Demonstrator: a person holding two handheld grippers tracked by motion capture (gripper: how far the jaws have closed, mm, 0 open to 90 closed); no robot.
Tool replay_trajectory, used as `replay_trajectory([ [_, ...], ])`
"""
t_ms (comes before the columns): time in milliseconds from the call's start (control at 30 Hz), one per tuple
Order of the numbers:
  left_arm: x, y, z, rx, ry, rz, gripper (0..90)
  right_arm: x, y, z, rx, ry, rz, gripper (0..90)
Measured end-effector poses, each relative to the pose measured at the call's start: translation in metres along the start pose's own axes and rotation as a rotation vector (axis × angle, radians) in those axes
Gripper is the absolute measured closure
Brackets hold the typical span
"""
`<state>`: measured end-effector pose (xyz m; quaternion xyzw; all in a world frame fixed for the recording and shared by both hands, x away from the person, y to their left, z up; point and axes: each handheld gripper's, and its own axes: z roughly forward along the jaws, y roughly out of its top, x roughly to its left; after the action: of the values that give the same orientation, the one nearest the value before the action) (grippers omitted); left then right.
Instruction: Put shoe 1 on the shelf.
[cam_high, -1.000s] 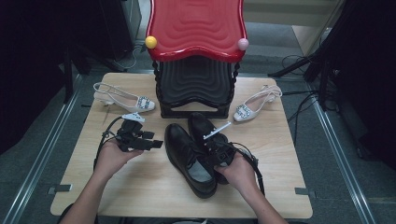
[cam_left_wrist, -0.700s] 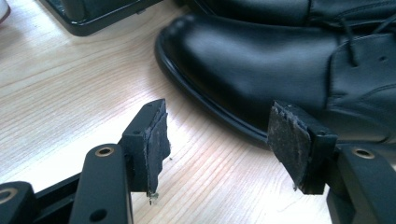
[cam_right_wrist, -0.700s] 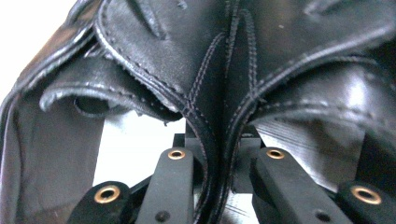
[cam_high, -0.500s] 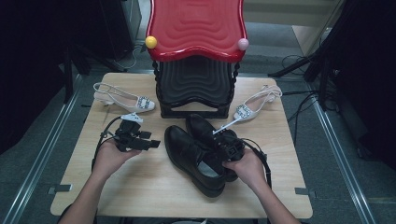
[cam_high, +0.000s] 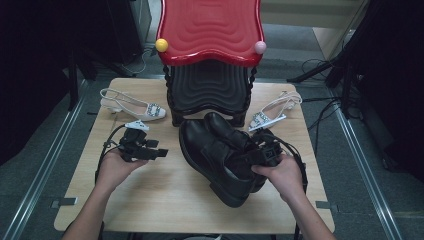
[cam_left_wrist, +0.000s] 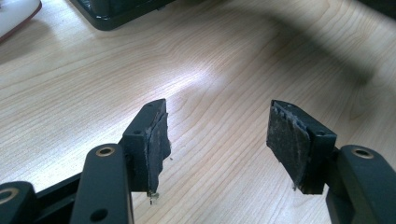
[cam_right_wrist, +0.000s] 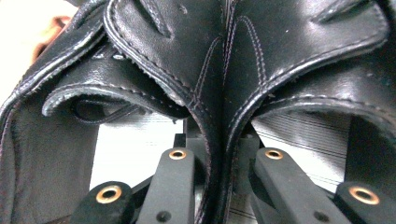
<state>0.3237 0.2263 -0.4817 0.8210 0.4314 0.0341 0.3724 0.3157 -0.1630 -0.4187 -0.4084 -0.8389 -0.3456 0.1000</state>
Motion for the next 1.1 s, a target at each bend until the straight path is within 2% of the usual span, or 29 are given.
replay_trajectory([
  [133,-0.001,0.0,0.001,0.0,0.002,0.004,38.6,0.006,0.01,-0.019,-0.048,0.035,0.003,83.0],
  [200,-0.001,0.0,0.001,-0.003,0.002,0.001,38.6,0.009,0.018,-0.025,-0.079,0.037,0.006,83.0],
  [267,-0.001,0.0,0.002,-0.002,0.0,0.004,38.6,0.01,0.026,-0.029,-0.107,0.029,0.001,83.0],
  [367,-0.002,0.0,0.003,0.003,0.003,0.008,38.7,0.008,0.044,-0.029,-0.16,-0.009,0.017,83.0],
  [533,-0.002,0.0,0.004,0.006,-0.002,0.013,38.7,-0.005,0.072,-0.021,-0.263,-0.028,0.101,83.0],
  [700,-0.002,0.0,0.006,0.01,-0.008,0.015,38.9,-0.012,0.095,-0.011,-0.363,-0.099,0.148,82.9],
  [733,-0.002,0.0,0.006,0.009,-0.008,0.014,39.0,-0.014,0.1,-0.009,-0.387,-0.108,0.17,82.9],
  [900,-0.003,0.0,0.007,0.017,-0.01,0.022,39.1,-0.013,0.115,0.003,-0.444,-0.172,0.196,82.9],
  [1033,-0.003,0.0,0.006,0.015,-0.015,0.019,39.3,-0.009,0.127,0.017,-0.476,-0.269,0.204,83.0],
  [1100,-0.003,0.0,0.006,0.014,-0.016,0.017,39.3,-0.01,0.133,0.023,-0.485,-0.29,0.222,83.0],
])
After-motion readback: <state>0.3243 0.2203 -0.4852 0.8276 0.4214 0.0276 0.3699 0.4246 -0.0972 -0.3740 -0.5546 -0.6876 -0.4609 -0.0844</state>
